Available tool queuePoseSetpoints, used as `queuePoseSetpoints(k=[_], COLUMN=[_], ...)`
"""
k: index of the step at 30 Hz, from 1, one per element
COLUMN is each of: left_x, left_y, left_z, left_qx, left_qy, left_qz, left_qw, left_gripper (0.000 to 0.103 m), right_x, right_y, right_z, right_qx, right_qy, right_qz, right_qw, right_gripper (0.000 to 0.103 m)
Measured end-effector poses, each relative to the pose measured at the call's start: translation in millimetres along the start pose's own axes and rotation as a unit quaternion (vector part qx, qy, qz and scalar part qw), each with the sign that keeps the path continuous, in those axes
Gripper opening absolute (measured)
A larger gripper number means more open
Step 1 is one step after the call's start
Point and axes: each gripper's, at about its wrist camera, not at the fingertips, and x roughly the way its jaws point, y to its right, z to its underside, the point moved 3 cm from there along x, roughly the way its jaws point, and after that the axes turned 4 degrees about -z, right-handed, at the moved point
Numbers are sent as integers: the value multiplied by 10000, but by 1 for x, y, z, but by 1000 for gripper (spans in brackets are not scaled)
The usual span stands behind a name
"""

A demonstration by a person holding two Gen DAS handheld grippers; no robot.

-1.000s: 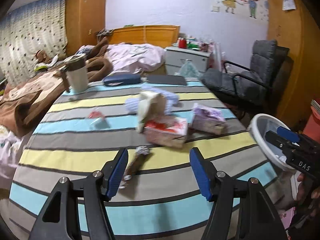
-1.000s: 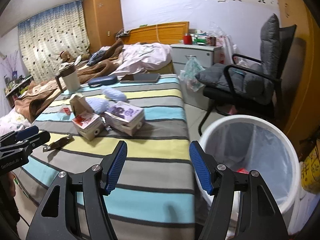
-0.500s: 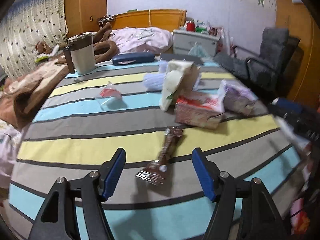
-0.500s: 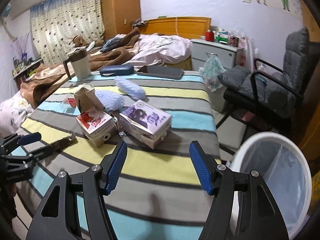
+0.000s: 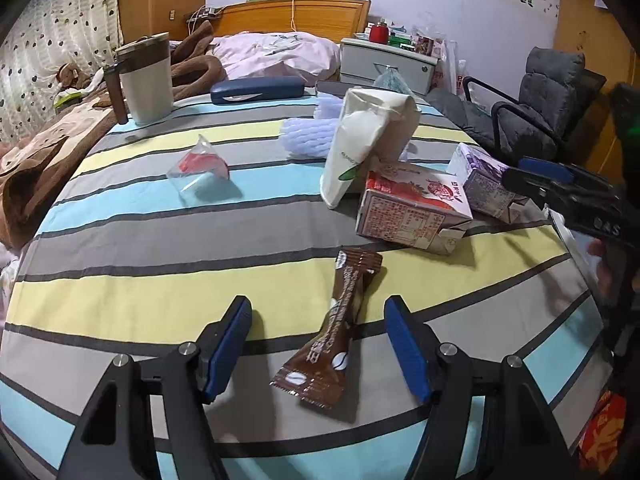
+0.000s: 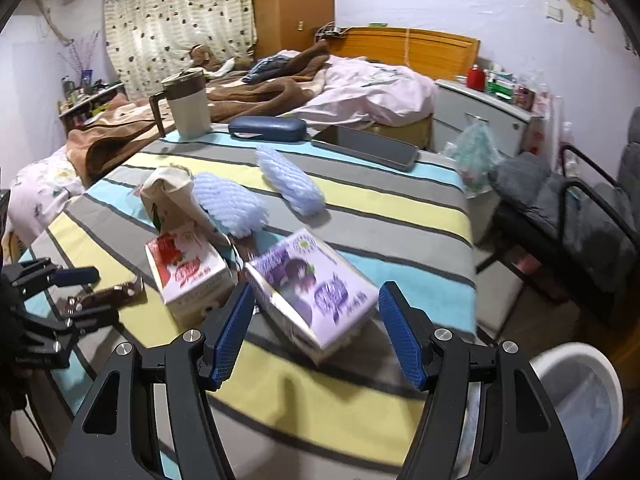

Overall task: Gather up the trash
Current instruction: 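Move both grippers back over the table toward the remaining boxes, then grasp the purple juice box with the right gripper while the left gripper grasps the brown snack wrapper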

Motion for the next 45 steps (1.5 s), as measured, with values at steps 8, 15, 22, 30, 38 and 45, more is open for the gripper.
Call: queuePoseSetpoints(k=[8, 15, 22, 30, 38, 45], left_x=[3, 4, 1, 1, 0, -7], left_y=[2, 1, -3, 3, 6, 17], left_z=[-3, -4, -3, -3, -2, -1], left_qx=[44, 16, -2, 129, 86, 87], left_qy=[-20, -9, 39, -3, -6, 67], left_qz=[48, 75, 53, 125, 164, 228], left_qw=[10000, 10000, 10000, 9998, 9998, 9997], left_gripper=[71, 70, 41, 36, 16, 15], right_x=[11, 10, 9, 6, -1, -12], right_y=[7, -11, -10, -7, -9, -2], right_z=[0, 10, 9, 14, 19, 21], right_qx=[100, -159, 162, 312, 389, 667], right_qy=[-125, -439, -480, -395, -274, -69], right_qz=[-627, -710, -568, -467, -330, -265], right_qw=[9979, 9964, 9971, 9976, 9983, 9974], right_gripper=[72, 72, 67, 61, 60, 60])
